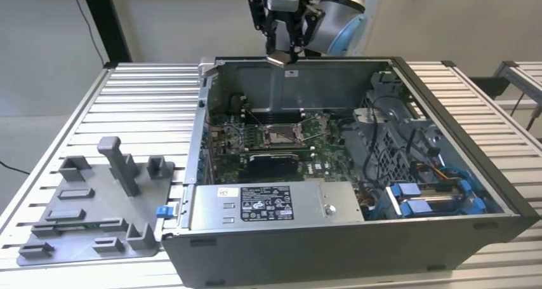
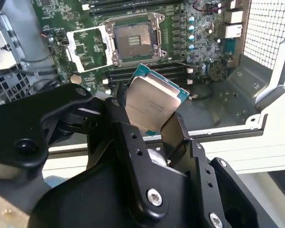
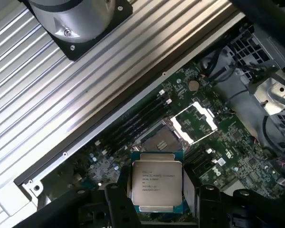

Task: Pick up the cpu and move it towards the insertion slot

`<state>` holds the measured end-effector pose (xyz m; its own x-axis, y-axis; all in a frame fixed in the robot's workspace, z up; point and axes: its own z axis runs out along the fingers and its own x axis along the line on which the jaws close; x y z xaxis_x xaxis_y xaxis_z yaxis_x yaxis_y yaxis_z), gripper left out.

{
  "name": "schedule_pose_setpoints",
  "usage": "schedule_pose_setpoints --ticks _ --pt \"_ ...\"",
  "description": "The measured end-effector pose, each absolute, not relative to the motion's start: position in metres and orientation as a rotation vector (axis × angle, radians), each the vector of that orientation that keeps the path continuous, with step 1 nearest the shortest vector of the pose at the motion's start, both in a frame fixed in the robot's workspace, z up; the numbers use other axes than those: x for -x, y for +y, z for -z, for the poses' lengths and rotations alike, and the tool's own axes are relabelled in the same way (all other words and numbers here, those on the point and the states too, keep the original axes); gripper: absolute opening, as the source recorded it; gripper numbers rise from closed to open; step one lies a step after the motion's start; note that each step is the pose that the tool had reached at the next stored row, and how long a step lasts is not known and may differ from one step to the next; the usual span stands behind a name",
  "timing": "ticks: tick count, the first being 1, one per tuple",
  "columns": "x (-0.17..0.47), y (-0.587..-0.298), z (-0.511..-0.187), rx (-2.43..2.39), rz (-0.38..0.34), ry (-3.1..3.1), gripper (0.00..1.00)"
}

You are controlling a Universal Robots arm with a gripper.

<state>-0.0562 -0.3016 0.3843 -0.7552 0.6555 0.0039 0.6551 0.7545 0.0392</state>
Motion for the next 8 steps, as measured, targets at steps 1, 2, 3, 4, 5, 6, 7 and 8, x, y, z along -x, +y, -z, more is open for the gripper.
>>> schedule_pose_setpoints --ticks 1,2,3,4,5,6,7,8 --pt "0.0562 -0.3016 -0.3843 -1.123 -0.059 2.922 0.00" --pt "0.0562 -0.3016 -0.3842 -1.147 -0.059 2.913 0.00" --pt "0.0562 -0.3016 -0.3842 -1.174 -0.059 2.901 0.00" --pt "0.0562 -0.3016 -0.3842 -1.201 -0.059 2.890 0.00" --pt "0.0562 -0.3016 -0.3842 -1.227 -0.059 2.879 0.00" --pt "0.0562 -0.3016 -0.3842 -1.253 -0.059 2.867 0.00" --pt "0.0562 -0.3016 -0.3842 -1.276 -0.059 2.857 0.00" --pt "0.0562 -0.3016 -0.3841 -1.303 -0.058 2.844 0.00"
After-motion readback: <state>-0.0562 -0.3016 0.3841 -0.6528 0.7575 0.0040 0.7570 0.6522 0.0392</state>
